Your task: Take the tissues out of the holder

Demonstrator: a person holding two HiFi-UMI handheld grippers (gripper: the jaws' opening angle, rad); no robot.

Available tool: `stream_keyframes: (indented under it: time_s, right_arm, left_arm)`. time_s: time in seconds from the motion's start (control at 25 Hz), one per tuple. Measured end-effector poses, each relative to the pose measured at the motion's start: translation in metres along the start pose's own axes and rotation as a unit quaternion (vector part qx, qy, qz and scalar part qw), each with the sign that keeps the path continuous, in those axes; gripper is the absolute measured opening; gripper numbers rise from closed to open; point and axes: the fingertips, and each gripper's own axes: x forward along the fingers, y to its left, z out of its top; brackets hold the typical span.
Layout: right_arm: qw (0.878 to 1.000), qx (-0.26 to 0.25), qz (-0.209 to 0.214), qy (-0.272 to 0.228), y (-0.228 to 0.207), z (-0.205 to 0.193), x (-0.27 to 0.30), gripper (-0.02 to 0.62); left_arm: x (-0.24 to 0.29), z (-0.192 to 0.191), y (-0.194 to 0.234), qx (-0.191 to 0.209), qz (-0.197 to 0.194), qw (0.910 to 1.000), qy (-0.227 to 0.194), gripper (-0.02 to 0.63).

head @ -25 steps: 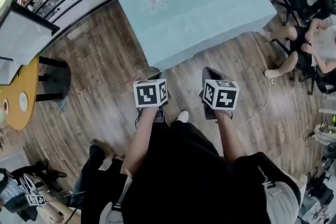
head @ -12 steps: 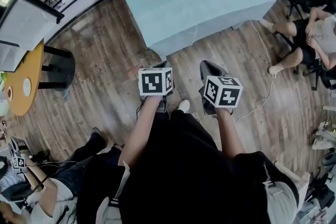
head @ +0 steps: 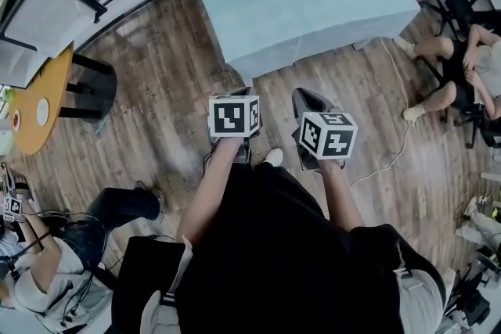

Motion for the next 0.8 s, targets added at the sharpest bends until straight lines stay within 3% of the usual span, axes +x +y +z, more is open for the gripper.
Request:
stream_keyframes:
  time_s: [0.48,0.8]
  right_arm:
    - [1.000,-0.003,-0.012,-0.004,-0.005,0.024,0.025,0.014]
    - [1.000,0.001,-0.010,-0.002,0.003,0.046,0.059,0.014]
  left_arm:
    - [0.028,0.026,0.007,0.012,-0.020,0.9997,0.007,0.011]
    - [0.039,0.054,0.037,0.011,-0.021,0.9997,0.008,0.011]
